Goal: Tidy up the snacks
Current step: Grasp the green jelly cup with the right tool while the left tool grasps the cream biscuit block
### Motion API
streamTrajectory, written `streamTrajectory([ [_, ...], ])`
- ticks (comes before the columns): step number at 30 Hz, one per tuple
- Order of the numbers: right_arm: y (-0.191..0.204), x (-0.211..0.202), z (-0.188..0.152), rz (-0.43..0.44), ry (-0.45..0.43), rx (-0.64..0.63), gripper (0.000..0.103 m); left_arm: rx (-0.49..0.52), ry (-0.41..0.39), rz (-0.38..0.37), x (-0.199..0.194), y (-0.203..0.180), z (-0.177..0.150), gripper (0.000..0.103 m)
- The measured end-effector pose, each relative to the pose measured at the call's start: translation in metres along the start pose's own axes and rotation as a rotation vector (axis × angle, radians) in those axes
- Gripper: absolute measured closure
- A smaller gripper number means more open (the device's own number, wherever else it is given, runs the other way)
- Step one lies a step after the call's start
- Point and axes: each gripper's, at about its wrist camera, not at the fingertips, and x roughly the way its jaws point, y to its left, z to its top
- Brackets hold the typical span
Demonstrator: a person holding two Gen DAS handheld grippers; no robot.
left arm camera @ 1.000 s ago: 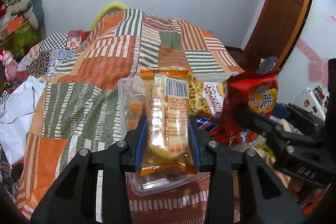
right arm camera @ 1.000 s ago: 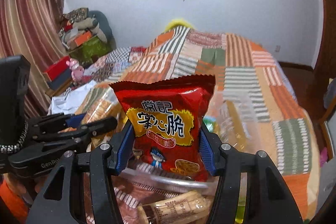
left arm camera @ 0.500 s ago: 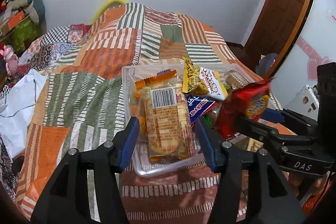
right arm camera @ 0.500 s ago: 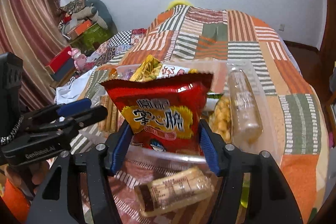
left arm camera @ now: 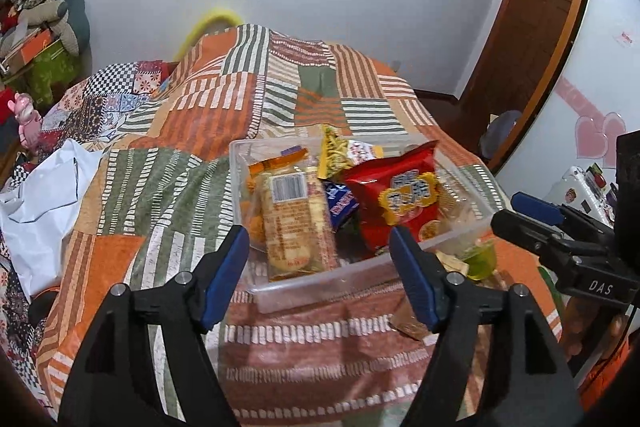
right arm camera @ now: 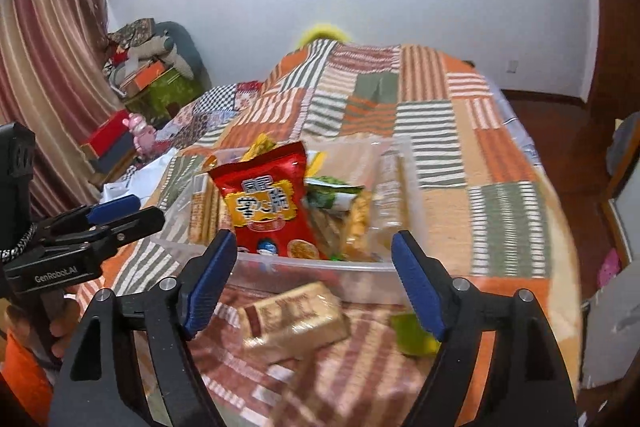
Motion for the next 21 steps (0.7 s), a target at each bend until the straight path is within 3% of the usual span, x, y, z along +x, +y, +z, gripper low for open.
streamTrajectory([
  [10, -0.026, -0.018, -0.014, -0.067, -0.004, -0.012, 0.025, 0.046, 0.058, -0.035, 0.004, -0.036, -0.017, 0.024],
  [21, -0.053, -0.006, -0.042, -0.068, 0.076, 0.026, 0.025, 0.077, 0.172, -0.076, 0.037, -0.069, -0.04, 0.024],
])
